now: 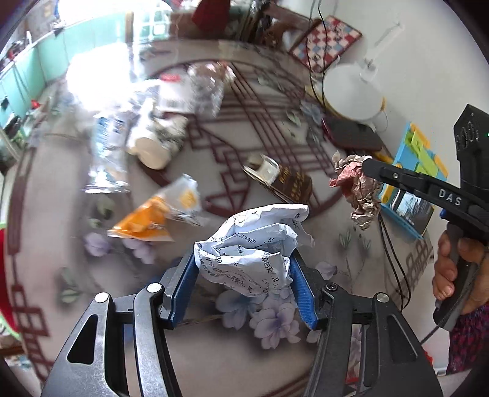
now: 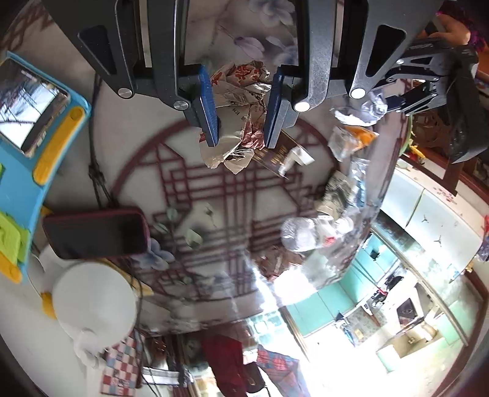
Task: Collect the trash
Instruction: 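Carry the white paper and pink wrapper over the red bucket with both grippers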
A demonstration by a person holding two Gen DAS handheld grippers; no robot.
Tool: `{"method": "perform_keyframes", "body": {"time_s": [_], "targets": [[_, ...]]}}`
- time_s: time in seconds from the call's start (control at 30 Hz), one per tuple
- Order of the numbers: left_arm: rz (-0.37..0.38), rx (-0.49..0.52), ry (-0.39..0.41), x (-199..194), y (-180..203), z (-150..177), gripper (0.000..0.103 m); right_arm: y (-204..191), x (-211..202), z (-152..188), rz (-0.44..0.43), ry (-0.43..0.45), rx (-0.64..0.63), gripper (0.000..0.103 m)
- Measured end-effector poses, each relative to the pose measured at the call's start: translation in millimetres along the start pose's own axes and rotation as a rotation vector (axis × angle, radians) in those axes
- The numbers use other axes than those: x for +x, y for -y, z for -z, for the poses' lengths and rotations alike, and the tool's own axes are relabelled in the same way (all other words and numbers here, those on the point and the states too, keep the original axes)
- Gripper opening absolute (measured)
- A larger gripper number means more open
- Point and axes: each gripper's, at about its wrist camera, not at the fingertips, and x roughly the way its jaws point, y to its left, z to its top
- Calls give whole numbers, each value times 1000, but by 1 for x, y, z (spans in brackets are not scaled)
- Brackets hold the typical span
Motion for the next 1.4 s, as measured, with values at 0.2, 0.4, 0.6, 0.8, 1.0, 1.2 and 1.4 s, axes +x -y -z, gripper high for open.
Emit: {"method": "perform_keyframes", "body": {"time_s": [0.2, 0.4, 0.6, 0.8, 1.0, 1.2, 1.4], "targets": [[-60, -4, 53, -23, -17, 1, 57, -28, 8, -7, -27, -2, -57, 28], [-82, -74, 79, -39, -43, 4, 57, -56, 15, -10, -65, -3, -98, 28], [-119, -131, 94, -48, -70, 10, 57, -79, 25, -12, -81, -18, -134, 28], [-143, -173, 119, -61, -94, 17, 57, -105, 30, -13, -101, -26, -168, 28], [-169, -213, 132, -73, -122, 25, 58, -133, 38, -12, -116, -37, -202, 28], [-182, -261, 129, -81, -154, 37, 57, -163, 48, -7, -127, -53, -228, 28], [-191, -283, 126, -90, -181, 45, 57, -195, 59, -2, -136, -67, -249, 28]]}}
